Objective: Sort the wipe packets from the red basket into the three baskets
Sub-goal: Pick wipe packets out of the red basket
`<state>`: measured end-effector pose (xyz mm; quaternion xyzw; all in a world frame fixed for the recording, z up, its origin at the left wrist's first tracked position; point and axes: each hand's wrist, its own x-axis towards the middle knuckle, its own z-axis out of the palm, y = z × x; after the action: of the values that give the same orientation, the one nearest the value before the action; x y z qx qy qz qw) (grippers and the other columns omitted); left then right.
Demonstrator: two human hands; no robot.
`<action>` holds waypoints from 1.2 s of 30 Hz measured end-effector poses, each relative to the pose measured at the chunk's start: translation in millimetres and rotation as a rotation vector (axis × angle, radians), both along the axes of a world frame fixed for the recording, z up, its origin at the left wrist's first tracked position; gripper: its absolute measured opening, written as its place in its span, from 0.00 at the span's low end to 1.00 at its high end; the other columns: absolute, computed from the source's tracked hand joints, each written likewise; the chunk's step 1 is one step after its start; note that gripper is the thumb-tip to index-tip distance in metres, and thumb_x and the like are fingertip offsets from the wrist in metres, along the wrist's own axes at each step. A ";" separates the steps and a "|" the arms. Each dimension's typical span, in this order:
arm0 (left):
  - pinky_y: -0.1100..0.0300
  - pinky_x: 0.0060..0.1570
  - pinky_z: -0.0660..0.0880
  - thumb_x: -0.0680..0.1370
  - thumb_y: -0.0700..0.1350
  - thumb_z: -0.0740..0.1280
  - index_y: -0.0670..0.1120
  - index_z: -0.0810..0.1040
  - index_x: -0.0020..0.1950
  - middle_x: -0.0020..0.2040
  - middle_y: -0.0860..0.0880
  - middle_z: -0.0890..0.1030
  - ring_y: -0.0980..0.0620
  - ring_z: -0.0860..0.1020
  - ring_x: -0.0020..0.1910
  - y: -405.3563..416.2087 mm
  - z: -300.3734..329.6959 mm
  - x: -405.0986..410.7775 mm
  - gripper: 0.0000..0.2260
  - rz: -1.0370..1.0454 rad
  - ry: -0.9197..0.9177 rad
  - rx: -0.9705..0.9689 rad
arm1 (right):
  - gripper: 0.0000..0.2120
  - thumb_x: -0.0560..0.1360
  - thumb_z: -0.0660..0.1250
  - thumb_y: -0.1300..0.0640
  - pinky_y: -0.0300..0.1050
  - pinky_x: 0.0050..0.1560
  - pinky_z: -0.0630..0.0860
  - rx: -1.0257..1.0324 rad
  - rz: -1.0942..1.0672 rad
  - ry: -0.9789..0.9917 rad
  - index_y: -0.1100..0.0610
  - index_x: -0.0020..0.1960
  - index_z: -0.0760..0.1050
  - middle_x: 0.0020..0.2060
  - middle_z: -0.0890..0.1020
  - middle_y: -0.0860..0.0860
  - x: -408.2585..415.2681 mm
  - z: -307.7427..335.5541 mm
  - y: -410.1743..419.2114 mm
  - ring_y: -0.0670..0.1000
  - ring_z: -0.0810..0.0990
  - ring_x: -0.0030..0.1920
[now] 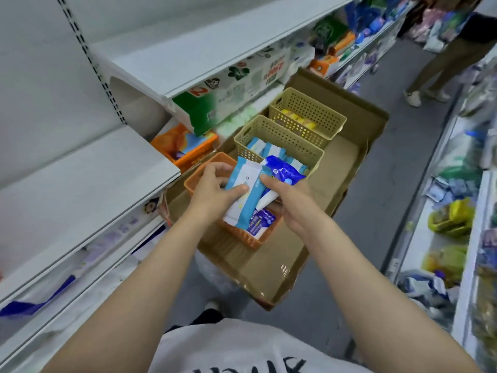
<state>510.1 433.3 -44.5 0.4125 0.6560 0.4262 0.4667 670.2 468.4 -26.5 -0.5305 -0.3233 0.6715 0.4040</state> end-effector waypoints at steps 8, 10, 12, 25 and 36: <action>0.56 0.44 0.82 0.74 0.45 0.74 0.43 0.77 0.64 0.55 0.43 0.84 0.48 0.84 0.48 47.4 -20.9 -15.1 0.19 0.170 -0.324 -0.228 | 0.14 0.76 0.69 0.67 0.53 0.50 0.83 -0.122 0.091 0.186 0.63 0.61 0.75 0.54 0.84 0.61 -4.0 -25.9 63.7 0.58 0.85 0.51; 0.57 0.44 0.82 0.74 0.42 0.74 0.43 0.78 0.63 0.55 0.44 0.84 0.48 0.84 0.47 51.8 -27.9 -18.4 0.18 0.260 -0.347 -0.194 | 0.14 0.73 0.72 0.67 0.50 0.46 0.83 -0.149 0.141 0.085 0.62 0.58 0.76 0.50 0.85 0.60 0.2 -31.2 84.3 0.56 0.86 0.47; 0.58 0.43 0.82 0.75 0.42 0.73 0.45 0.78 0.61 0.54 0.46 0.85 0.51 0.84 0.45 57.3 -33.0 -20.5 0.15 0.314 -0.299 -0.181 | 0.16 0.71 0.75 0.65 0.51 0.46 0.83 -0.085 0.165 -0.104 0.58 0.55 0.75 0.50 0.84 0.57 4.7 -41.8 109.4 0.55 0.86 0.46; 0.52 0.41 0.82 0.78 0.40 0.69 0.44 0.77 0.61 0.53 0.44 0.85 0.48 0.85 0.46 82.6 -70.1 43.7 0.12 0.911 -0.604 -0.079 | 0.09 0.70 0.77 0.60 0.44 0.42 0.78 0.179 1.092 -0.453 0.53 0.44 0.77 0.43 0.85 0.54 27.4 -69.3 219.8 0.49 0.83 0.40; 0.60 0.38 0.79 0.82 0.42 0.64 0.43 0.74 0.62 0.50 0.49 0.83 0.54 0.83 0.44 37.8 -87.4 48.7 0.10 1.459 -0.624 -0.067 | 0.12 0.70 0.77 0.57 0.48 0.50 0.78 0.429 1.304 -0.732 0.51 0.49 0.76 0.48 0.83 0.49 -29.6 -93.6 238.2 0.50 0.82 0.48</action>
<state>558.8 471.0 -131.9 -0.2741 0.6123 0.7003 0.2440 640.6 706.7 -120.1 -0.3312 -0.8057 0.4783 -0.1112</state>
